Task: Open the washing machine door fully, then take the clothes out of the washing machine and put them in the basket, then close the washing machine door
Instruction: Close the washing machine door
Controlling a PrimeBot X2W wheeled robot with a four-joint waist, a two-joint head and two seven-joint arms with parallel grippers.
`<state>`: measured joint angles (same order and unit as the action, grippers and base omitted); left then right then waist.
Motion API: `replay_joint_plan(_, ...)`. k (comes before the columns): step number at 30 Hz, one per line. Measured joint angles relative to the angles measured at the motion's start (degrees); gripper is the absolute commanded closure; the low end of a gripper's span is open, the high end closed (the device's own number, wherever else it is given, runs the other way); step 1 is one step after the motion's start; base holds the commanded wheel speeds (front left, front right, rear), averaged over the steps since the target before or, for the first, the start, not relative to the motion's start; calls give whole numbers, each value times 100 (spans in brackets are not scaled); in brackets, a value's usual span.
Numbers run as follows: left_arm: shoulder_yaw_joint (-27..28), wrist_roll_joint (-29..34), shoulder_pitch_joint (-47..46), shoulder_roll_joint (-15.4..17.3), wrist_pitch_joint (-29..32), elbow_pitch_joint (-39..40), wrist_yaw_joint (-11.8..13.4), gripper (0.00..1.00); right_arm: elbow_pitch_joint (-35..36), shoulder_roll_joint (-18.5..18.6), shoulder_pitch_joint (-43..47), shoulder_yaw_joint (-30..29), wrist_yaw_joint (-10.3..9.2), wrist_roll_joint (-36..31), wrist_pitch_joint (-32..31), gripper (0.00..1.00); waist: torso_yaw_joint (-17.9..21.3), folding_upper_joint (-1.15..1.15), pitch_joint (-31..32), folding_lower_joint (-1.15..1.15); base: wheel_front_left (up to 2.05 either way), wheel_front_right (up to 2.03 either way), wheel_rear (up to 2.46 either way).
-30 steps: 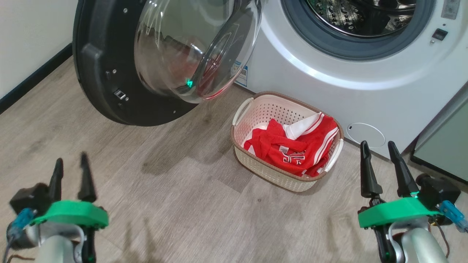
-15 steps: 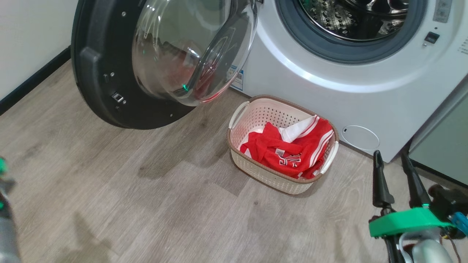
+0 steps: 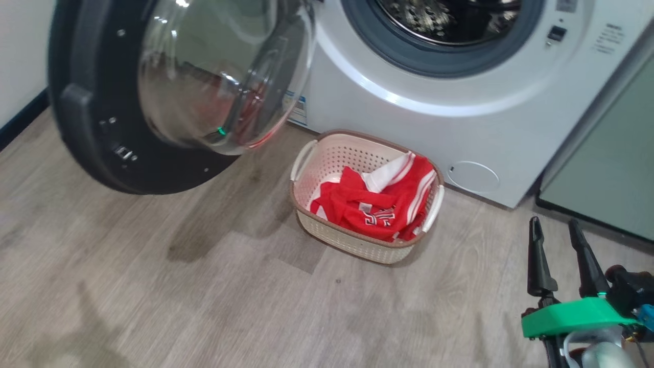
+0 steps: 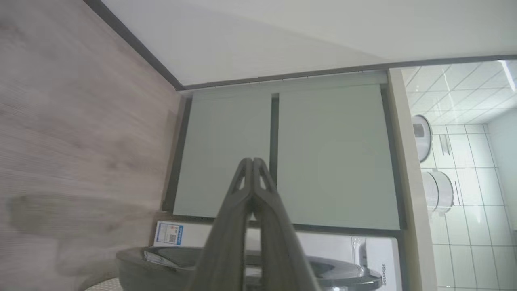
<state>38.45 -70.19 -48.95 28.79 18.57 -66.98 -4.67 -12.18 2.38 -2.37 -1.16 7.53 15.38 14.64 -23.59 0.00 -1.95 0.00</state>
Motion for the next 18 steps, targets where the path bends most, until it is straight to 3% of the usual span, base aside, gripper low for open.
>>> replay_joint_plan(7, -177, -4, -449, 164, 721, -324, 25, 100, 7, 74, -23, 99, 0, -27, 0, 0, 239, 0, -206, 0, 0, 0, 0)
replay_joint_plan(18, -280, 59, -514, 31, 682, -502, 114, 100, 35, 271, -284, 209, 0, -71, 0, 0, 634, 0, -610, 0, 0, 0, 0)
